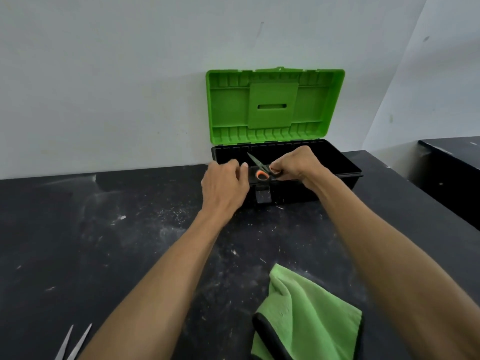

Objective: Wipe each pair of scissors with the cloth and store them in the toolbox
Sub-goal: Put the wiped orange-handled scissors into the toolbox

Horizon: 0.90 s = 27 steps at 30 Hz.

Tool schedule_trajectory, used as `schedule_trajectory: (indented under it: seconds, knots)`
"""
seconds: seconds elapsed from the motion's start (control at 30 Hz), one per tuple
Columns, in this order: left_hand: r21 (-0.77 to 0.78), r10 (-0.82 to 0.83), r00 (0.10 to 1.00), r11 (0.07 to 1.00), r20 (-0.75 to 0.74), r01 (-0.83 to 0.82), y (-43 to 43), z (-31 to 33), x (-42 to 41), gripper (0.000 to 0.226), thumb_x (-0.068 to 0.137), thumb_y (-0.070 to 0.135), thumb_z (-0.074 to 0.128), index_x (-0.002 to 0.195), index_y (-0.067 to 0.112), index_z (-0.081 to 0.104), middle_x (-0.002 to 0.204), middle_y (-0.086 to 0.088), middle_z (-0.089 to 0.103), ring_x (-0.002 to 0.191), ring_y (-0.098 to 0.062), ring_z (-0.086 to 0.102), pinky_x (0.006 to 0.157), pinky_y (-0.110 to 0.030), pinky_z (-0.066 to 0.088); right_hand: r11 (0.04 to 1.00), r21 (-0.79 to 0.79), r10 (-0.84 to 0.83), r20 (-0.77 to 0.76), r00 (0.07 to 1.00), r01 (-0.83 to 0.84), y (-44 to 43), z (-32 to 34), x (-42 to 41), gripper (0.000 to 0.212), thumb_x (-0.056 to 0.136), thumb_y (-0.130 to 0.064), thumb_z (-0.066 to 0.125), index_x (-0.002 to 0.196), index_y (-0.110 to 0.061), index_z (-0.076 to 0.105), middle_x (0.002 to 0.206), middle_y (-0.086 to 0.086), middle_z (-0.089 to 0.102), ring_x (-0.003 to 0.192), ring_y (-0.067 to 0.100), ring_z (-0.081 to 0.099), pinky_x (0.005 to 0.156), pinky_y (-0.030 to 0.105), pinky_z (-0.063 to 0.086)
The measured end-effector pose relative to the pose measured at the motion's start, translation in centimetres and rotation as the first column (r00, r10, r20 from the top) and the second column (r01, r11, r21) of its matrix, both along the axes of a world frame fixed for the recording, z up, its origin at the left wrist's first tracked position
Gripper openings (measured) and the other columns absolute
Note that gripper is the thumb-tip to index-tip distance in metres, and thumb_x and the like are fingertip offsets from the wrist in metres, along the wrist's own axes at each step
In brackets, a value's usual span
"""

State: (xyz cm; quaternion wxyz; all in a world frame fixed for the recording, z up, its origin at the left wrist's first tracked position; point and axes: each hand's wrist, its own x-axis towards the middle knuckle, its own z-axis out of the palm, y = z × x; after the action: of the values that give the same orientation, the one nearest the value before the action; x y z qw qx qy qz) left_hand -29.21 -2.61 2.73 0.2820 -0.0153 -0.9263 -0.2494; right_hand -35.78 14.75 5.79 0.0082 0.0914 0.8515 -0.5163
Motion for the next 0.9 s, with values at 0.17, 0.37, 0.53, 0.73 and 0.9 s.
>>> schedule_trajectory:
  seconds: [0.17,0.37,0.53,0.73,0.9]
  knots:
    - [-0.036,-0.036,0.978,0.998,0.208,0.044,-0.8,-2.4,-3.1,0.045,0.103,0.036,0.036,0.138,0.011,0.048,0.137,-0.016,0.053,0.136,-0.033,0.037,0.107,-0.047,0.037,0.990,0.135,-0.039,0.081,0.996,0.027,-0.7,-1.1,-3.4,0.020,0.073,-0.008,0.092,0.085,0.003,0.080,0.083,0.018,0.081,0.069,0.026,0.081,0.073,0.042,0.069]
    - [-0.102,-0.008,0.969,0.994,0.248,0.034,-0.8,-4.4,-5.0,0.058,0.104,0.037,0.017,0.155,0.010,0.025,0.145,-0.015,0.049,0.150,-0.031,0.020,0.121,-0.046,0.024,0.930,0.347,0.026,0.259,0.965,-0.119,-1.8,-3.4,-5.8,0.038,0.071,-0.023,0.095,0.099,-0.002,0.081,0.100,0.013,0.081,0.100,0.032,0.078,0.093,0.046,0.063]
    - [-0.134,0.012,0.963,0.991,0.269,0.025,-0.8,-4.9,-5.6,0.063,0.101,0.039,0.009,0.150,0.009,0.036,0.139,-0.014,0.058,0.147,-0.029,0.027,0.120,-0.046,0.026,0.881,0.463,-0.002,0.218,0.976,-0.101,-2.1,-2.9,-4.8,0.040,0.083,-0.031,0.086,0.111,-0.010,0.065,0.110,0.011,0.067,0.114,0.032,0.068,0.105,0.041,0.052]
    - [-0.112,0.008,0.958,0.993,0.288,0.026,-0.7,-4.6,-5.3,0.057,0.104,0.036,0.014,0.149,0.011,0.038,0.140,-0.013,0.056,0.151,-0.029,0.015,0.119,-0.048,0.027,0.818,0.552,0.048,0.218,0.975,-0.164,-1.9,-3.1,-4.8,0.030,0.083,-0.021,0.069,0.066,-0.011,0.046,0.086,0.010,0.057,0.087,0.031,0.060,0.078,0.037,0.047]
    - [-0.123,0.012,0.954,0.992,0.298,0.026,-0.7,-4.6,-5.3,0.057,0.104,0.035,0.014,0.149,0.010,0.037,0.140,-0.013,0.057,0.151,-0.029,0.015,0.118,-0.048,0.027,0.784,0.594,0.062,0.216,0.974,-0.182,-1.8,-3.2,-5.1,0.030,0.086,-0.020,0.070,0.069,-0.011,0.048,0.093,0.011,0.060,0.088,0.031,0.061,0.079,0.037,0.050]
